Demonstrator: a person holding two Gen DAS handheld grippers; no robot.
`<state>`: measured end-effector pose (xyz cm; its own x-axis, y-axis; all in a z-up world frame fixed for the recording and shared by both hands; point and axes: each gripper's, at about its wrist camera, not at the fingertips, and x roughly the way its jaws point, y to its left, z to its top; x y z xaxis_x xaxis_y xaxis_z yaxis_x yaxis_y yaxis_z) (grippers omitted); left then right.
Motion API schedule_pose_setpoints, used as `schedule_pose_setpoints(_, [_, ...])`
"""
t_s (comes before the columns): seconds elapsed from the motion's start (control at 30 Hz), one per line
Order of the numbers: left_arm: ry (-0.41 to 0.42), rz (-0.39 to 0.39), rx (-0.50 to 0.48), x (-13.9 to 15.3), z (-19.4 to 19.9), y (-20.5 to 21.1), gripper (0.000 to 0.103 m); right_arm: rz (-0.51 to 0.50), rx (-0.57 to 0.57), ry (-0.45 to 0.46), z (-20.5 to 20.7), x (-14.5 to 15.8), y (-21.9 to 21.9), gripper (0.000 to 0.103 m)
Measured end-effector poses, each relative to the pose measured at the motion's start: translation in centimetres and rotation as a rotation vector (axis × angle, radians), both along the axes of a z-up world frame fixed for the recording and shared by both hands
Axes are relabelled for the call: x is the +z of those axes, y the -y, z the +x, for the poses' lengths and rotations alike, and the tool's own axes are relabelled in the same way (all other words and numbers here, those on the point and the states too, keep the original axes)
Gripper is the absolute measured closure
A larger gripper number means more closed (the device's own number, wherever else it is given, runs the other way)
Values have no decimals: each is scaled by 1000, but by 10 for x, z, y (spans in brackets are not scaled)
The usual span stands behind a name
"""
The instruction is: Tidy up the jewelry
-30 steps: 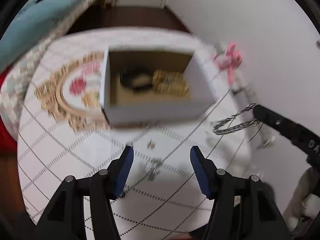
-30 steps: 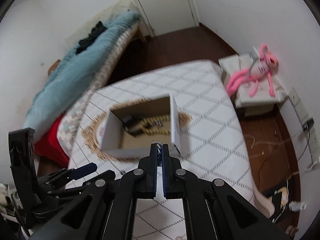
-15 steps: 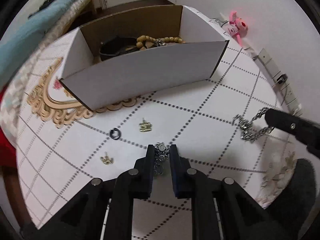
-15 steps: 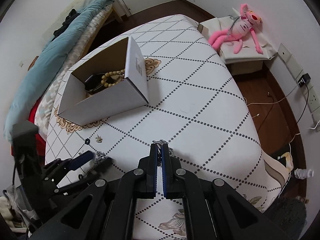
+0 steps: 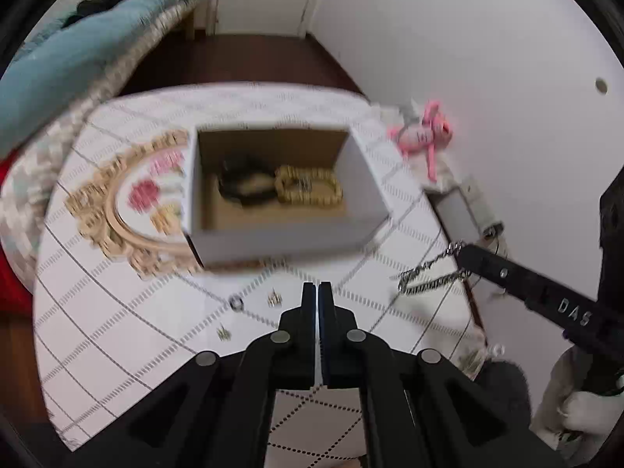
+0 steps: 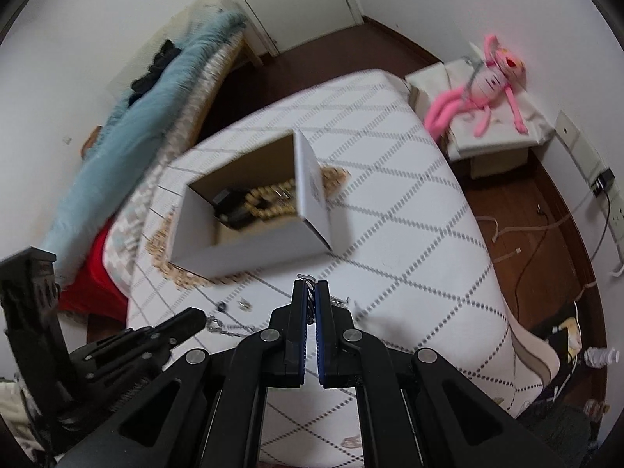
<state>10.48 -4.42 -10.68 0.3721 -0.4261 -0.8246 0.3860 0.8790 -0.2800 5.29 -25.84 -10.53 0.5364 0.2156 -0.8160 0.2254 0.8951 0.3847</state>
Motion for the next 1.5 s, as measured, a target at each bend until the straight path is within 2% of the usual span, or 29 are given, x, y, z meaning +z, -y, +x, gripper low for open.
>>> schedule_pose_setpoints(0.13, [33, -48, 18, 26, 13, -9, 103, 14, 9, 64, 5, 28, -2, 99])
schedule_pose_setpoints(0.2, [60, -47, 22, 36, 19, -12, 103, 24, 20, 90, 11, 43, -2, 99])
schedule_pose_setpoints(0.27, [48, -51, 10, 34, 27, -11, 100, 23, 26, 117, 18, 57, -2, 99])
schedule_pose_setpoints(0.33, [19, -18, 25, 24, 30, -11, 96, 18, 31, 136, 22, 67, -3, 99])
schedule_pose_setpoints(0.4, [-37, 5, 31, 2, 29, -11, 79, 6, 38, 141, 25, 71, -5, 99])
schedule_pose_setpoints(0.43, [-65, 13, 36, -12, 27, -10, 53, -5, 42, 138, 26, 70, -7, 99])
schedule_pose_setpoints(0.47, [-86, 21, 42, -24, 25, -10, 42, -10, 40, 128, 25, 66, -8, 99])
schedule_pose_setpoints(0.6, [-180, 46, 67, -74, 16, -7, 42, -25, 25, 62, 17, 32, -8, 99])
schedule_pose_setpoints(0.7, [-196, 87, 73, -95, 10, 1, 42, -31, 5, 8, 8, 1, -7, 99])
schedule_pose_setpoints(0.83, [-156, 169, 65, -106, 4, 17, 42, -37, -23, -56, -8, -39, -3, 99])
schedule_pose_setpoints(1.0, [-39, 318, 40, -113, -6, 43, 43, -38, -58, -96, -21, -68, 2, 99])
schedule_pose_setpoints(1.03, [-21, 319, 35, -113, -8, 46, 50, -35, -64, -103, -21, -71, 3, 99])
schedule_pose_setpoints(1.07, [-6, 312, 31, -112, -9, 48, 72, -30, -70, -108, -22, -73, 3, 99])
schedule_pose_setpoints(1.1, [9, 310, 27, -110, -10, 49, 88, -27, -77, -113, -23, -76, 5, 99])
schedule_pose_setpoints(1.13, [8, 311, 20, -109, -11, 51, 97, -25, -83, -116, -22, -77, 6, 99])
schedule_pose_setpoints(1.33, [-25, 237, 6, -105, -15, 42, 99, -16, -98, -111, -23, -76, 12, 99])
schedule_pose_setpoints(1.5, [-42, 159, 0, -81, -25, 30, 99, 1, -88, -66, -21, -55, 15, 99])
